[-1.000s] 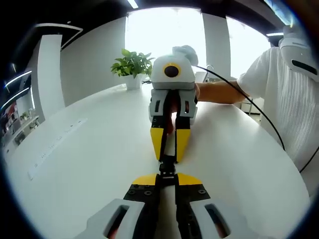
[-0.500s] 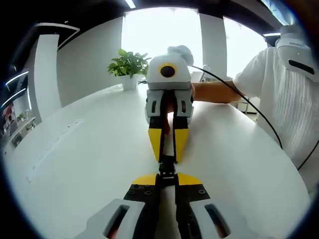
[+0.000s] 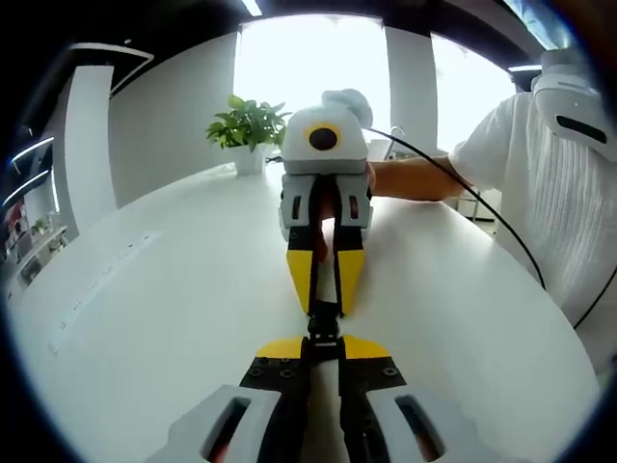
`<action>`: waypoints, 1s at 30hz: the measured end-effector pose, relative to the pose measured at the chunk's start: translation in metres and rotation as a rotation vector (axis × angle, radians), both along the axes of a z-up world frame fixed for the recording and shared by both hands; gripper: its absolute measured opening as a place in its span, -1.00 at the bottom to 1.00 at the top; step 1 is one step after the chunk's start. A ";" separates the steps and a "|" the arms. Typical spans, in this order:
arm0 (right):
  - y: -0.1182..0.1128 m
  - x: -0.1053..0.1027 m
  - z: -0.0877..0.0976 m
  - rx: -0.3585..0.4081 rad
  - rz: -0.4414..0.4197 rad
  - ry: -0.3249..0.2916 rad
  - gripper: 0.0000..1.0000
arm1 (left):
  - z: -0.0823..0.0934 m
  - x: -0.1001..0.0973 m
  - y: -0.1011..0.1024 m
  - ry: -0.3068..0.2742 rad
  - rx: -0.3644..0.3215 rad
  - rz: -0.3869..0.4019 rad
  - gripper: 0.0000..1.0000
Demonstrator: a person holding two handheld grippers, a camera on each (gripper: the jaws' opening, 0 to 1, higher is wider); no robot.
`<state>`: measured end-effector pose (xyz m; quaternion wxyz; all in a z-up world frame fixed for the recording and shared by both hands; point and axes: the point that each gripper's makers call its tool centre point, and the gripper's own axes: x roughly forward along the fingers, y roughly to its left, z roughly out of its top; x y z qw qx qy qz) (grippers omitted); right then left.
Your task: Snap the two parts of the plastic buckle together until the buckle closes and remains connected.
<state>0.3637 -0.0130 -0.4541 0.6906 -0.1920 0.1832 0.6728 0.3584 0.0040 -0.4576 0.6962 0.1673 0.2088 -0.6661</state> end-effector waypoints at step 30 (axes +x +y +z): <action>0.000 0.002 0.000 0.005 0.010 -0.005 -0.83 | 0.001 0.002 0.002 0.004 -0.024 0.037 -0.80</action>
